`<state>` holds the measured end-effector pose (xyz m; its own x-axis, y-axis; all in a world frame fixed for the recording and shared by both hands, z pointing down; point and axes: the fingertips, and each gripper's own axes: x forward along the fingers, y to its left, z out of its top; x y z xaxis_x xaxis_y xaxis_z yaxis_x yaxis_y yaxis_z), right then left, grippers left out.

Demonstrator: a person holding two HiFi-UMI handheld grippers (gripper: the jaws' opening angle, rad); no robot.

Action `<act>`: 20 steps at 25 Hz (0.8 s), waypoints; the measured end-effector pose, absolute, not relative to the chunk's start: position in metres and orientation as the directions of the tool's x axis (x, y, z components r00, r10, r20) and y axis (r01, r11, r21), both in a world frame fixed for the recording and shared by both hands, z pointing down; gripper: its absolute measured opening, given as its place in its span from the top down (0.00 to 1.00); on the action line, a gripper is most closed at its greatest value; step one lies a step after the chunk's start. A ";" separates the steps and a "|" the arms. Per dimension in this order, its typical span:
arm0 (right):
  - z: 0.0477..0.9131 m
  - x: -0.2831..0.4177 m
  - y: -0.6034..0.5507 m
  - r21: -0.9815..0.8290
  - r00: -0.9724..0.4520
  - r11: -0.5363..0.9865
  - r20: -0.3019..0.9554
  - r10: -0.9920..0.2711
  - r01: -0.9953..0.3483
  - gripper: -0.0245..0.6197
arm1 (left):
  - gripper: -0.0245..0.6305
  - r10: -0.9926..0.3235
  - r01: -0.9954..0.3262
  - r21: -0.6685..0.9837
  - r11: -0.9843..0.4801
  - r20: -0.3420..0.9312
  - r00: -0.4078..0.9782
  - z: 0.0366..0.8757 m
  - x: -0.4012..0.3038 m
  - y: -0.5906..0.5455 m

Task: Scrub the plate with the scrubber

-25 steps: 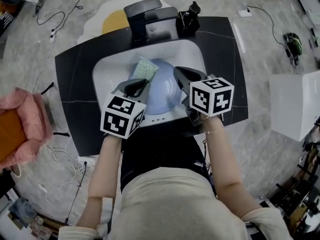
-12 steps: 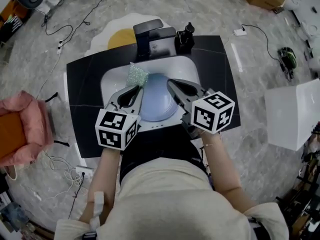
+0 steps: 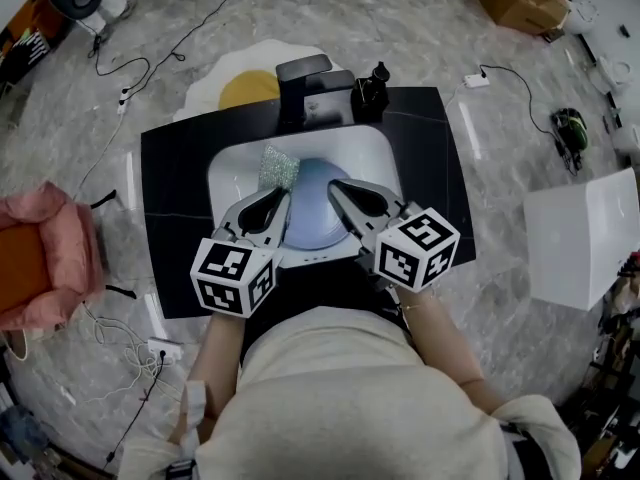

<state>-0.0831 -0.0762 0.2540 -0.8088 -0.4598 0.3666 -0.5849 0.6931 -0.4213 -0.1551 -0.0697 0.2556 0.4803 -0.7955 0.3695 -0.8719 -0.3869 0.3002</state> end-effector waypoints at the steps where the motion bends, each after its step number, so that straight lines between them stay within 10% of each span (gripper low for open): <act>1: 0.254 -0.084 -0.076 -0.419 -0.808 0.693 0.360 -0.466 -0.587 0.95 | 0.90 -0.797 -0.871 0.305 -0.385 0.367 0.481 0.255 -0.155 -0.069; 20: 0.269 -0.092 -0.068 -0.413 -0.790 0.680 0.412 -0.453 -0.605 0.95 | 0.90 -0.783 -0.859 0.373 -0.350 0.387 0.487 0.270 -0.160 -0.055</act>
<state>-0.0916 -0.0677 0.2694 -0.7904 -0.4531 0.4122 -0.6054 0.6804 -0.4130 -0.1602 -0.0549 0.2705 0.4873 -0.7826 0.3875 -0.8591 -0.3501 0.3733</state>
